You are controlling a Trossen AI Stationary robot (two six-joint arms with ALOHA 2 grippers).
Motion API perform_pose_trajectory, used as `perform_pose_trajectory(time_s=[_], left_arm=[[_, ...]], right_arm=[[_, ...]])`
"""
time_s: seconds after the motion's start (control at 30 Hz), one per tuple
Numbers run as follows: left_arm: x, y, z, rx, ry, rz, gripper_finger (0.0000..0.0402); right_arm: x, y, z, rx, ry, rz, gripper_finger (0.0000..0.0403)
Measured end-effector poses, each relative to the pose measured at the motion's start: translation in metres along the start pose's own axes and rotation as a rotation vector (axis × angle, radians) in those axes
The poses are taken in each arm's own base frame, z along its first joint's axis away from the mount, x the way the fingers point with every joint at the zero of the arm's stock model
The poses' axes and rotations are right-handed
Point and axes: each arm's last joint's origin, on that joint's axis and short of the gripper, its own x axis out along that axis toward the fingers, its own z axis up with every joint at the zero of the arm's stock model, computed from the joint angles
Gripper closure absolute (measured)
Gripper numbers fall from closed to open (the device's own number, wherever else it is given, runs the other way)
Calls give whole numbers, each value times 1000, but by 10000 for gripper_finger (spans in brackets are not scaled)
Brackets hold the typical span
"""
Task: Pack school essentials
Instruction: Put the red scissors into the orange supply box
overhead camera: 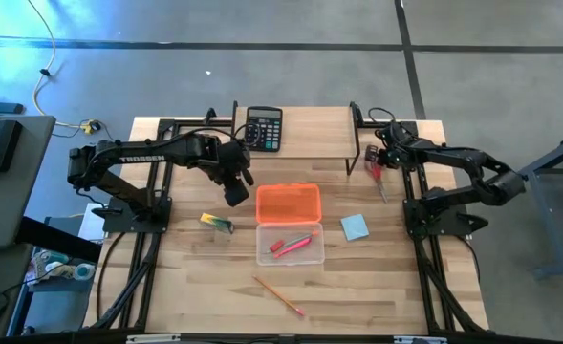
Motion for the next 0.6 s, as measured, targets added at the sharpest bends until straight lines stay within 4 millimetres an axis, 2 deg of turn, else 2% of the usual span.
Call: perform_pose_trajectory(time_s=[0.23, 0.6], left_arm=[[0, 0, 0, 0, 0, 0, 245], [0, 0, 0, 0, 0, 0, 245]], right_arm=[[-1, 0, 0, -24, 3, -1, 395], [-8, -5, -3, -33, 18, -13, 396]])
